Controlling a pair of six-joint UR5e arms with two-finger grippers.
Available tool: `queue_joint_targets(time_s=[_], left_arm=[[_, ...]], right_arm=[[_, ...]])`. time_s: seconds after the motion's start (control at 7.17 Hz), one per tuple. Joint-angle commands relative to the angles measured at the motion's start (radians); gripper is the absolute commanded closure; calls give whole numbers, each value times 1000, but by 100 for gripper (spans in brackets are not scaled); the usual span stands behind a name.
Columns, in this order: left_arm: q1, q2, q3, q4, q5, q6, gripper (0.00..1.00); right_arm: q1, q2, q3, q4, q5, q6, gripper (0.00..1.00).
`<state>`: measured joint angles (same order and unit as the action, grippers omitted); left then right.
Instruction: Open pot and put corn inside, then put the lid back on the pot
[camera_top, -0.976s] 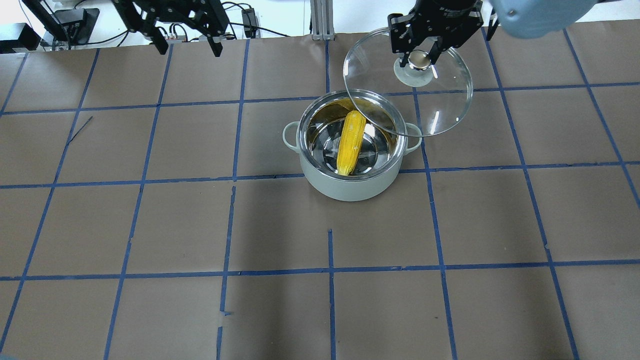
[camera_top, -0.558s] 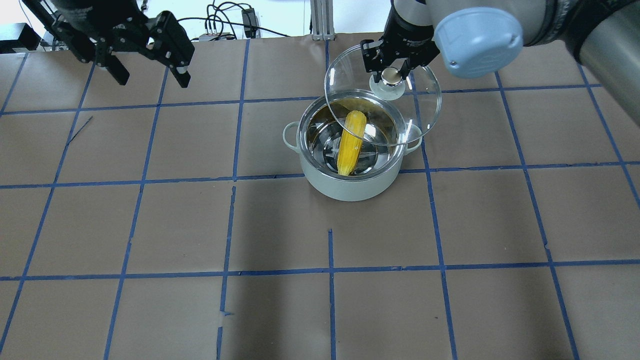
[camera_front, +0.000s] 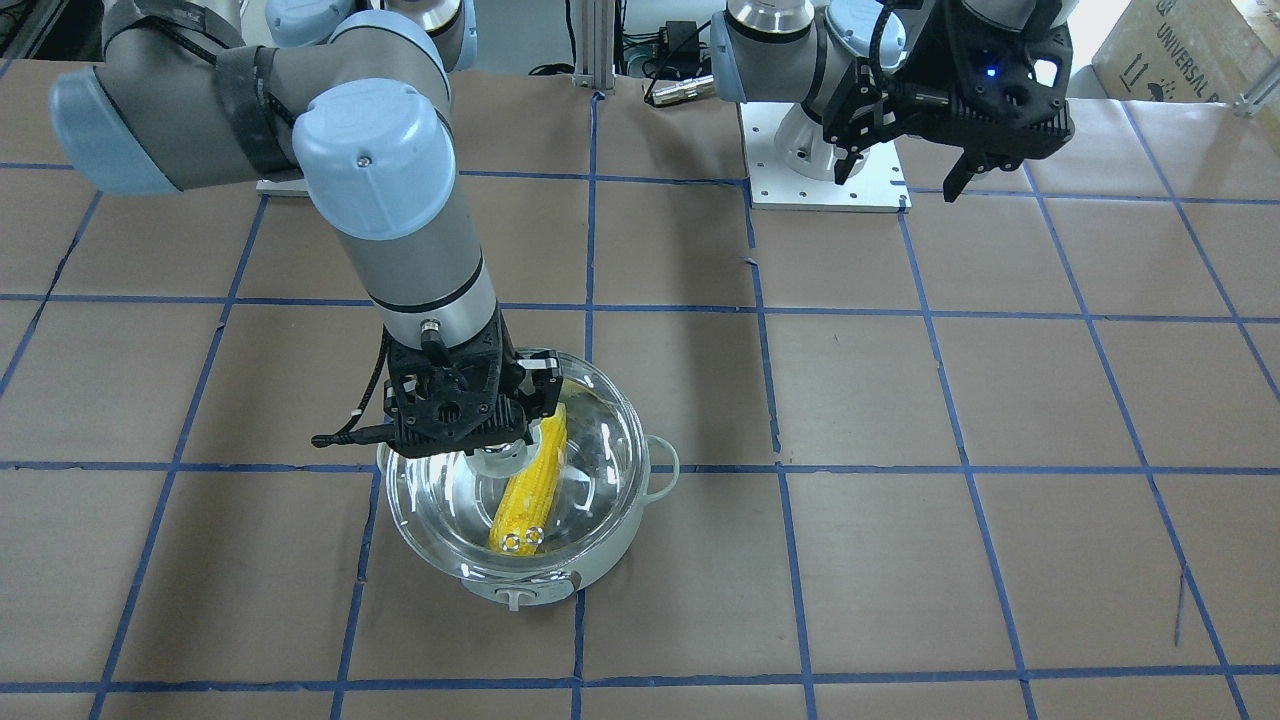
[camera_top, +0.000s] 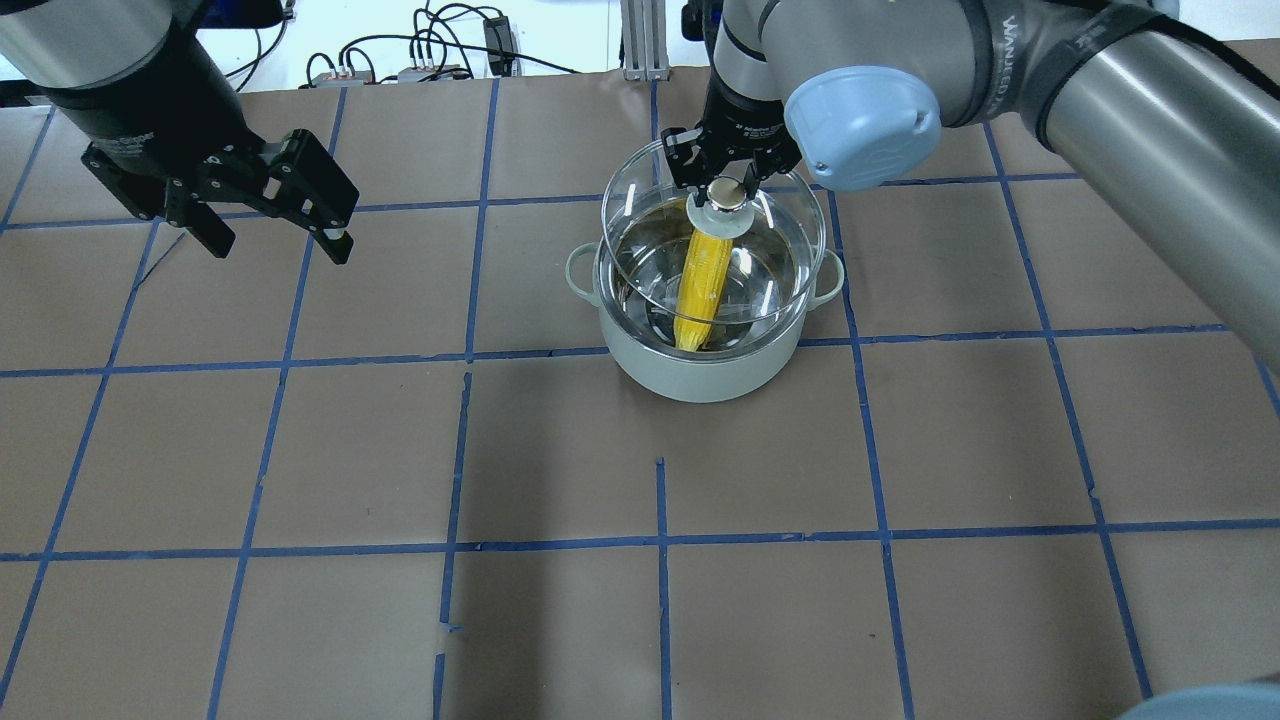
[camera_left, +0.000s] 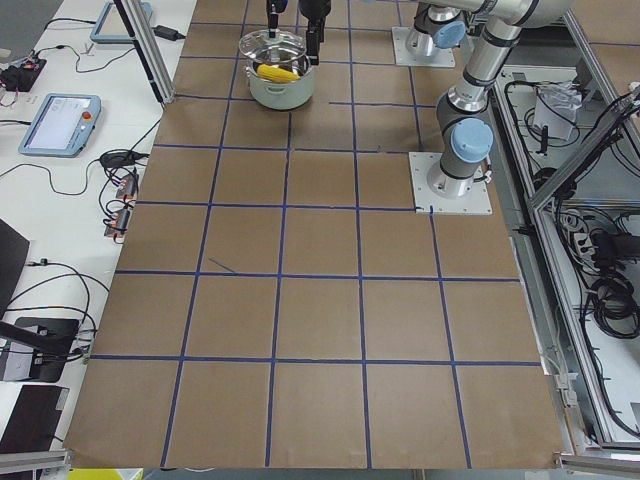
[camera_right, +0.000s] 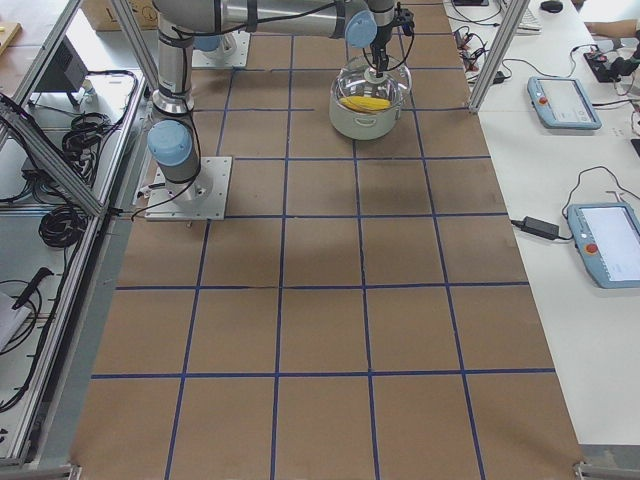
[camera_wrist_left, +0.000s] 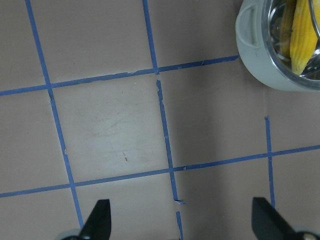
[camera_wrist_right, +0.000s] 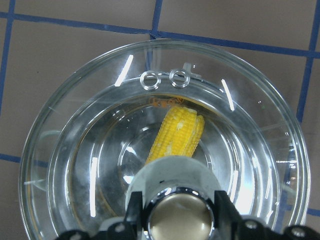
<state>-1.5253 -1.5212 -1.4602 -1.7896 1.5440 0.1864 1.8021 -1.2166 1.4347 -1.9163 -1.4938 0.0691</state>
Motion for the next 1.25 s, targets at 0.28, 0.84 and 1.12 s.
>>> queue_joint_targets(time_s=[0.28,0.84,1.12], left_arm=[[5,-5,-3,3,-9,11,0],[5,-10,-34,68,-9,12,0],[5,-5,-43,90,-7,13,0]], right_arm=[[14,15,0,6,0,1,66],[13,20,0,26,-2,1,66],[11,20,1,29,-2,1,66]])
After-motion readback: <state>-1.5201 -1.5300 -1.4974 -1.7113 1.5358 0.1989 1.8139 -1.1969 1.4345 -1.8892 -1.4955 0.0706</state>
